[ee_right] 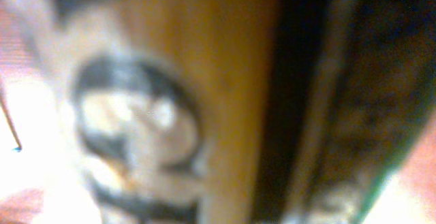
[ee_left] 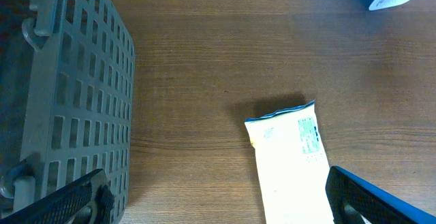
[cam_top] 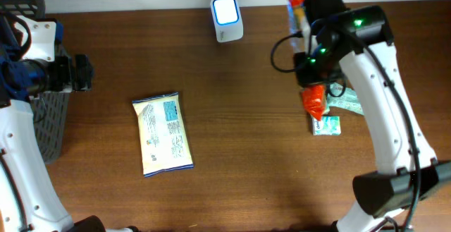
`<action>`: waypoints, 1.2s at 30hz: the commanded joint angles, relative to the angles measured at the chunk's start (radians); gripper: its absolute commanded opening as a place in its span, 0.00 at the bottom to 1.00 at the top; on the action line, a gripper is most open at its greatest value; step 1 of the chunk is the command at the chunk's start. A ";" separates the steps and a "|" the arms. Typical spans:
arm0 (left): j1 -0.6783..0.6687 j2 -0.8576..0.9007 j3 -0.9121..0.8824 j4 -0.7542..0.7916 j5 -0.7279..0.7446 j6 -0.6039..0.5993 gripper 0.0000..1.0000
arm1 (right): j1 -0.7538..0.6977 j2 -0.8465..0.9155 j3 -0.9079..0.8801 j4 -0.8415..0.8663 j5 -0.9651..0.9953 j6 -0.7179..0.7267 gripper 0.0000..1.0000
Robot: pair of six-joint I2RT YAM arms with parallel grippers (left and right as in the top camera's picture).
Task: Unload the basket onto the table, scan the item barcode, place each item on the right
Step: 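Carry the spaghetti pack right and set it by the tissues, then move the right gripper to the white-blue bag and grasp it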
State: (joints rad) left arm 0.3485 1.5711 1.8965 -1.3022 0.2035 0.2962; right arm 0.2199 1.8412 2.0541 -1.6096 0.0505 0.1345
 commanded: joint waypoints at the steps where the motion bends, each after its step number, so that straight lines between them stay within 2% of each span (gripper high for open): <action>1: 0.003 0.000 0.004 -0.002 0.010 0.012 0.99 | -0.097 0.014 -0.136 0.042 -0.014 0.013 0.04; 5: 0.003 0.000 0.004 -0.002 0.010 0.012 0.99 | -0.178 0.017 -0.389 0.175 -0.013 0.013 0.04; 10: 0.003 0.000 0.004 -0.002 0.010 0.012 0.99 | -0.213 0.017 -0.508 0.255 -0.013 0.002 0.05; 11: 0.003 0.000 0.004 -0.002 0.010 0.012 0.99 | -0.216 0.017 -0.513 0.256 -0.013 0.002 0.09; 12: 0.003 0.000 0.004 -0.002 0.010 0.012 0.99 | -0.216 0.017 -0.513 0.255 -0.013 0.002 0.17; 15: 0.003 0.000 0.004 -0.002 0.010 0.012 0.99 | -0.216 0.017 -0.513 0.249 -0.014 0.003 0.29; 17: 0.003 0.000 0.004 -0.002 0.010 0.012 0.99 | -0.216 0.017 -0.513 0.229 -0.013 0.002 0.47; 18: 0.003 0.000 0.004 -0.002 0.010 0.012 0.99 | -0.216 0.017 -0.513 0.219 -0.013 0.002 0.51; 23: 0.003 0.000 0.004 -0.002 0.010 0.012 0.99 | -0.214 0.017 -0.500 0.213 -0.033 0.002 0.55; 26: 0.003 0.000 0.004 -0.002 0.010 0.012 0.99 | -0.185 0.017 -0.436 0.216 -0.195 -0.015 0.59; 29: 0.003 0.000 0.004 -0.002 0.010 0.012 0.99 | -0.105 0.017 -0.415 0.368 -0.422 -0.021 0.59; 31: 0.003 0.000 0.004 -0.002 0.010 0.012 0.99 | -0.018 0.020 -0.431 0.544 -0.557 0.000 0.62; 34: 0.003 0.000 0.004 -0.002 0.010 0.012 0.99 | 0.143 0.081 -0.434 0.756 -0.567 0.116 0.68; 36: 0.003 0.000 0.004 -0.002 0.010 0.012 0.99 | 0.252 0.147 -0.433 0.881 -0.575 0.118 0.70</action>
State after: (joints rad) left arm 0.3485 1.5711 1.8965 -1.3018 0.2031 0.2962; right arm 0.3576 1.9083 1.6161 -0.8120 -0.4709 0.2081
